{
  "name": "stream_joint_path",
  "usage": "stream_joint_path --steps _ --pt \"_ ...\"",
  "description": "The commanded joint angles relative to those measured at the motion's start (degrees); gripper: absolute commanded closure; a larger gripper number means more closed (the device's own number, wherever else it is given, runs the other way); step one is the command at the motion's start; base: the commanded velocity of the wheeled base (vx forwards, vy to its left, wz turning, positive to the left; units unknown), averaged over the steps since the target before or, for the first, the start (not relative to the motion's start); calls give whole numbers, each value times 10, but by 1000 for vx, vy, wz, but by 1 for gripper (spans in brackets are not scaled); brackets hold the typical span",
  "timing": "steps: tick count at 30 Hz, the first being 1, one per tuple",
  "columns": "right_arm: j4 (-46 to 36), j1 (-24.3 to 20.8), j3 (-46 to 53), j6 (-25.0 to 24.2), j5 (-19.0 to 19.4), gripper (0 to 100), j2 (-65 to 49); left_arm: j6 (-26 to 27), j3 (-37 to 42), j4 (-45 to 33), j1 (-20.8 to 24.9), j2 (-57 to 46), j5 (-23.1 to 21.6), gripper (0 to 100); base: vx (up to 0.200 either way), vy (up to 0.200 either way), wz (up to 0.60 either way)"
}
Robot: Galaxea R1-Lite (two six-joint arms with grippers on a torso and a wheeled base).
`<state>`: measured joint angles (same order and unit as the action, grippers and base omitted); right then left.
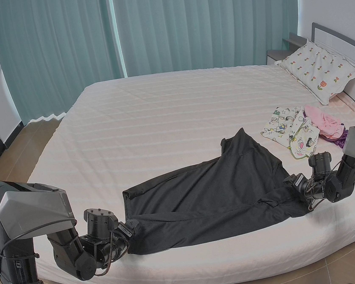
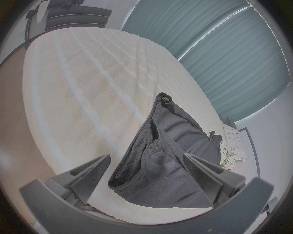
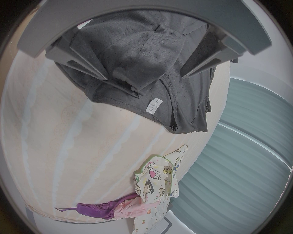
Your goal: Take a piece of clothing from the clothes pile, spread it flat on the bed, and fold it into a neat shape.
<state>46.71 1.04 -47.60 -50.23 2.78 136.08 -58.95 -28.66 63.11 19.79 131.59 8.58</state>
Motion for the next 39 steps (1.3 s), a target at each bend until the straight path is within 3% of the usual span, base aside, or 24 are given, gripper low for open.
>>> stream_joint_path --steps 1,13,30,31,39 --pt "0 5 20 0 0 0 -28 2 3 9 1 8 1 0 0 0 0" --pt "-5 -2 69 7 2 0 -25 2 6 22 2 10 1 0 0 0 0" --pt "-1 -4 15 14 -2 0 4 3 7 22 3 10 1 0 0 0 0" --pt "0 -4 15 14 -2 100 5 2 7 22 3 10 1 0 0 0 0" --pt "2 -4 29 12 -3 100 -10 3 7 22 3 11 1 0 0 0 0"
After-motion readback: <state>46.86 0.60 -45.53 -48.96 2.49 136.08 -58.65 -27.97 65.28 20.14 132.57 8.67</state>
